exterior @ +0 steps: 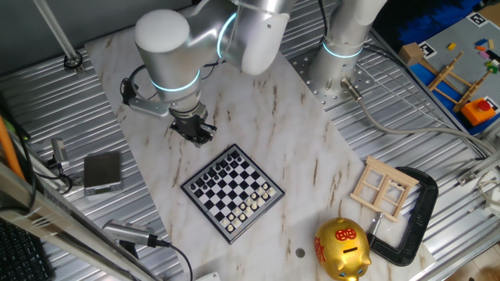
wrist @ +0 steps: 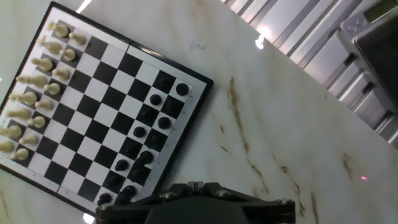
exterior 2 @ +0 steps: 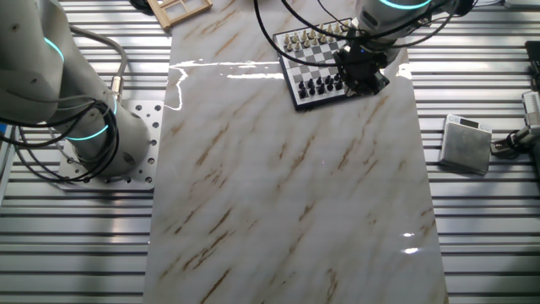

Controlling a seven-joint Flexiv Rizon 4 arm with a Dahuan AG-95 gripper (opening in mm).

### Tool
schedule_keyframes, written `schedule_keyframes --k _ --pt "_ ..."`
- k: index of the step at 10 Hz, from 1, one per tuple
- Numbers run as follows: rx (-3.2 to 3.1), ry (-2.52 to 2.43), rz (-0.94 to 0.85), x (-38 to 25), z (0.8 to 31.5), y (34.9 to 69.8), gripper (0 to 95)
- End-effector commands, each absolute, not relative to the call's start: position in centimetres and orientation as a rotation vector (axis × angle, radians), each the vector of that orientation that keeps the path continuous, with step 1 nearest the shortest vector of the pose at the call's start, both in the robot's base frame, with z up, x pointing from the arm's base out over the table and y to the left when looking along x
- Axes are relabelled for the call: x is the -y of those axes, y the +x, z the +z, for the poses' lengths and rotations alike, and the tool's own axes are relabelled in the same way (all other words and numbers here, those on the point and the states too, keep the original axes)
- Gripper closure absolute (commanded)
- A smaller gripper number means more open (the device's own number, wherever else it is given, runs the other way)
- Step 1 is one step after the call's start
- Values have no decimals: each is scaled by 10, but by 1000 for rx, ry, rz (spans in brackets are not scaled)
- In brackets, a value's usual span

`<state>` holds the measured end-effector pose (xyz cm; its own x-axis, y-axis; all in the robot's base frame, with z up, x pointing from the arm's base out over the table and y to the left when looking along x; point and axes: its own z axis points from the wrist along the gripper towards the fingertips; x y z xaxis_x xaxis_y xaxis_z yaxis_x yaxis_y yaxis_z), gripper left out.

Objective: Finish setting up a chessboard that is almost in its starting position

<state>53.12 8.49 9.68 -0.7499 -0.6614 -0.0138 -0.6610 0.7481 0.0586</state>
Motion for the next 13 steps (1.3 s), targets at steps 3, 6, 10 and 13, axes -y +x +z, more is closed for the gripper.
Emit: schedule_keyframes --k 3,6,10,13 --pt "2925 1083 -112 -56 79 543 950" --pt "2860 1236 -112 -13 57 555 950" --pt "2820 1326 -88 6 57 553 950" --pt "2805 1355 -84 6 57 552 950"
